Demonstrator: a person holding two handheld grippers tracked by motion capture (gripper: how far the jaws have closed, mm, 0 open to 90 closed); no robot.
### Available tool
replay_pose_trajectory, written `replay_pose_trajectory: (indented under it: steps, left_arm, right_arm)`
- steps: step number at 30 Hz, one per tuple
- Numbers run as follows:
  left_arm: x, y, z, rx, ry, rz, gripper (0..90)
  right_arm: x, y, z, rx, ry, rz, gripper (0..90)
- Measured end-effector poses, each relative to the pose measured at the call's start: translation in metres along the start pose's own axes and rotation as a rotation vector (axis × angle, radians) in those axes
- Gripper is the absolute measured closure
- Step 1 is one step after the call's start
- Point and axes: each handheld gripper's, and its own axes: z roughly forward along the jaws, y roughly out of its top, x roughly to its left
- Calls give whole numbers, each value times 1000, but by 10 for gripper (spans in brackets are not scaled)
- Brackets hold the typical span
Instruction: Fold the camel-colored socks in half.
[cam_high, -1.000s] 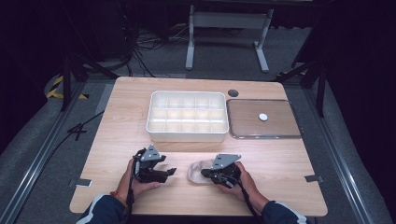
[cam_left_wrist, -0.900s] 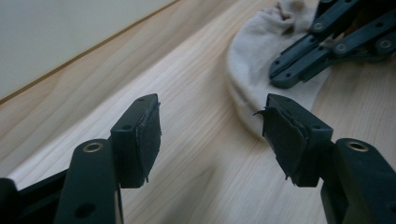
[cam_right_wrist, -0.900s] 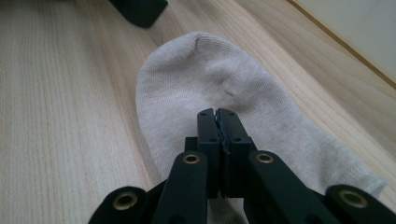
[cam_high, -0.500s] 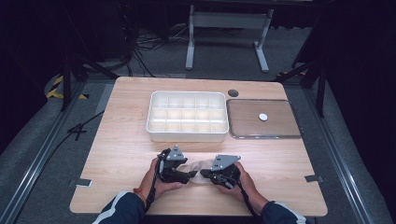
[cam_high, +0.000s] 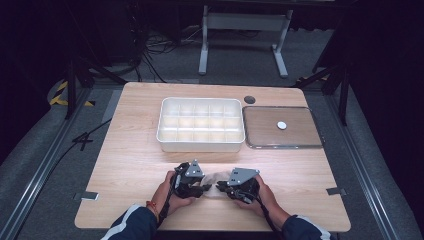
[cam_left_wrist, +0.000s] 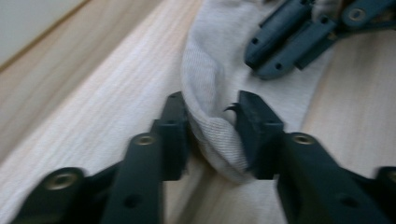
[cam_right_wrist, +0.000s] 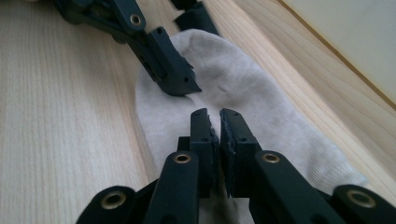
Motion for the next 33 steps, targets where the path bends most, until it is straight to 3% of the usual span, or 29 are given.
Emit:
replay_pose_trajectory:
  steps: [2, 5, 9, 15, 17, 23, 31, 33]
  left_arm:
    - [0, 0, 0, -5, -17, -6, 741]
    - [2, -4, 0, -30, -56, -56, 801]
    - [-2, -3, -2, -27, -18, -29, 823]
    - [-8, 0, -10, -105, -14, -29, 832]
    - [-10, 2, -12, -116, -12, -8, 832]
    - [-13, 4, -14, -163, 2, -11, 832]
    - [-11, 3, -17, -175, 27, -23, 833]
    - [-12, 3, -18, -159, 42, -6, 834]
  right_arm:
    - [-2, -1, -1, 10, -3, 11, 842]
    - [-2, 0, -1, 16, -3, 14, 846]
    - [-2, 1, 0, 23, -2, 18, 853]
    - [-1, 4, 3, 30, -3, 25, 859]
    - [-1, 6, 5, 34, -3, 33, 860]
    - [-2, 10, 9, 34, 2, 37, 861]
    - [-3, 15, 16, 25, 10, 35, 851]
    - [-3, 15, 16, 24, 9, 33, 842]
